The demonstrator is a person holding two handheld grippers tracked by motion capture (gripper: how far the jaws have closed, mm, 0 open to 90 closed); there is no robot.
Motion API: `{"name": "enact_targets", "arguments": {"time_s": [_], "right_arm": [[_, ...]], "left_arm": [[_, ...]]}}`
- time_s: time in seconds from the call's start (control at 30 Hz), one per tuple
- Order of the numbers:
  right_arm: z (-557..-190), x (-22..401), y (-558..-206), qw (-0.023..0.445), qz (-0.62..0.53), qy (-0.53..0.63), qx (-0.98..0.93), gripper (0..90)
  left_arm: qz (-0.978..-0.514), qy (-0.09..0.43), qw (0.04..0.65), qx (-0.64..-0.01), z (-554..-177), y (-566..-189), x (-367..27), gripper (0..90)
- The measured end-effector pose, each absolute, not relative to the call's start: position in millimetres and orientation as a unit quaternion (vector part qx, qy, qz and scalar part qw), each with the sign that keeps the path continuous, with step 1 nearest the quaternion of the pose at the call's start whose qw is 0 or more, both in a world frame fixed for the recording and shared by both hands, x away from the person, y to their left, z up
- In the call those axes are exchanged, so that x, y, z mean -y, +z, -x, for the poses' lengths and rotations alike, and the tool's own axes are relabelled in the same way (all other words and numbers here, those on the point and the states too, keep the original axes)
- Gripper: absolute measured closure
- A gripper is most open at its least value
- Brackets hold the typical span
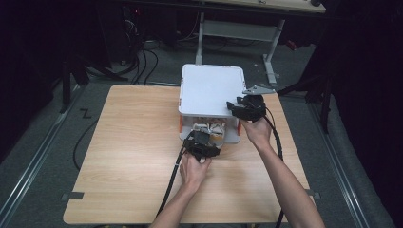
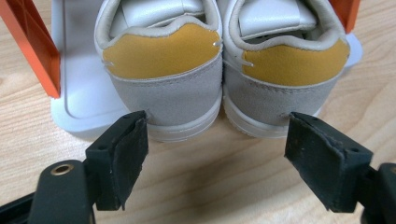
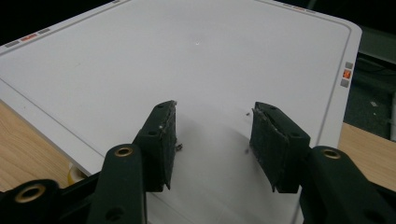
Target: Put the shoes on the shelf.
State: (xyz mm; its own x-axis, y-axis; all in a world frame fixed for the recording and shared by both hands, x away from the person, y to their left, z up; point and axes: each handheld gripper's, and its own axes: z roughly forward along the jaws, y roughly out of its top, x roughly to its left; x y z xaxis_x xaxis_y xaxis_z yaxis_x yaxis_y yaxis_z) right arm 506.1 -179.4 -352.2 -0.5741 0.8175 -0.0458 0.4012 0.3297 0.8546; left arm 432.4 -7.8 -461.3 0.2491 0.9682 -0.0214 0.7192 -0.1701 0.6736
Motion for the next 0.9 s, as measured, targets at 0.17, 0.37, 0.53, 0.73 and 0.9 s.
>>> {"name": "enact_targets", "arguments": {"time_s": [0.17, 0.37, 0.53, 0.73, 0.9], "right_arm": [[-506.0, 179.3, -352.1, 0.244, -0.392, 0.427, -0.778, 50.6], [-505.8, 179.3, -352.2, 0.244, -0.392, 0.426, -0.778, 50.7], [-505.5, 179.1, -352.6, 0.246, -0.392, 0.427, -0.777, 50.7], [-504.9, 178.7, -352.9, 0.248, -0.391, 0.427, -0.777, 50.7], [-504.9, 178.9, -353.0, 0.247, -0.393, 0.428, -0.776, 50.8]], "left_arm": [[-0.732, 0.213, 0.288, -0.580, -445.7, -460.0, 11.9, 22.7], [-0.719, 0.220, 0.304, -0.585, -457.0, -464.7, 14.3, 25.2], [-0.714, 0.235, 0.314, -0.580, -462.4, -469.0, 16.7, 26.6], [-0.699, 0.242, 0.333, -0.585, -470.3, -474.0, 21.2, 27.2], [-0.690, 0.240, 0.338, -0.593, -476.4, -475.5, 22.8, 27.2]]}}
